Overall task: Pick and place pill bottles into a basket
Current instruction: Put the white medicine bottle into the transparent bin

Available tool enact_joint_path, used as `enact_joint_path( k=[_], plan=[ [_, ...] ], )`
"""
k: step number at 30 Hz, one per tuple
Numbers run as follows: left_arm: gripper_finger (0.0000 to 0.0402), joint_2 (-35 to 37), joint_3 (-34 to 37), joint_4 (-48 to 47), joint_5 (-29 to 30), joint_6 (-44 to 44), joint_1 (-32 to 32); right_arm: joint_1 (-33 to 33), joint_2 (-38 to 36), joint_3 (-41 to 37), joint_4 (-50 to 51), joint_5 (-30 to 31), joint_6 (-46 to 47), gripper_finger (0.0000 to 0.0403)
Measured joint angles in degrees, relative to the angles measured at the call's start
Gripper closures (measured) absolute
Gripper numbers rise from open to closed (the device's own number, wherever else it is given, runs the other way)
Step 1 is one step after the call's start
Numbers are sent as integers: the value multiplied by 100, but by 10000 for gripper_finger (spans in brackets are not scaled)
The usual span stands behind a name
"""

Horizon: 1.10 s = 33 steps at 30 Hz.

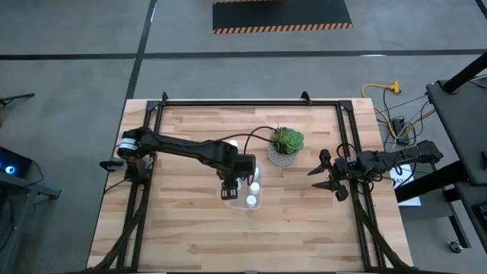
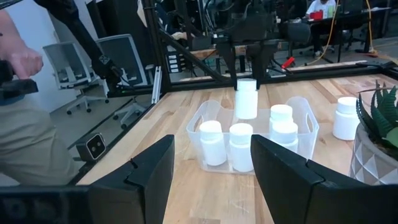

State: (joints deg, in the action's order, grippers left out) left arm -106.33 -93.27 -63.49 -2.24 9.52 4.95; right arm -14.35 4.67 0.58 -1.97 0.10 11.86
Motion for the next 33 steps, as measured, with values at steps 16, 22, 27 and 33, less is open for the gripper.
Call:
enact_joint_path(
  k=[16,22,27,33],
  plan=[
    [259,-148,193,454,280,57,0,1,0,0,-1,0,6,202],
    [259,-470,195,442,275,60,4,1,-4,0,-1,-1,8,202],
    [259,-596,195,400,258,66,4,2,-2,0,-1,0,0,202],
    [259,-676,192,382,240,78,7,2,-2,0,1,0,1,202]
  ],
)
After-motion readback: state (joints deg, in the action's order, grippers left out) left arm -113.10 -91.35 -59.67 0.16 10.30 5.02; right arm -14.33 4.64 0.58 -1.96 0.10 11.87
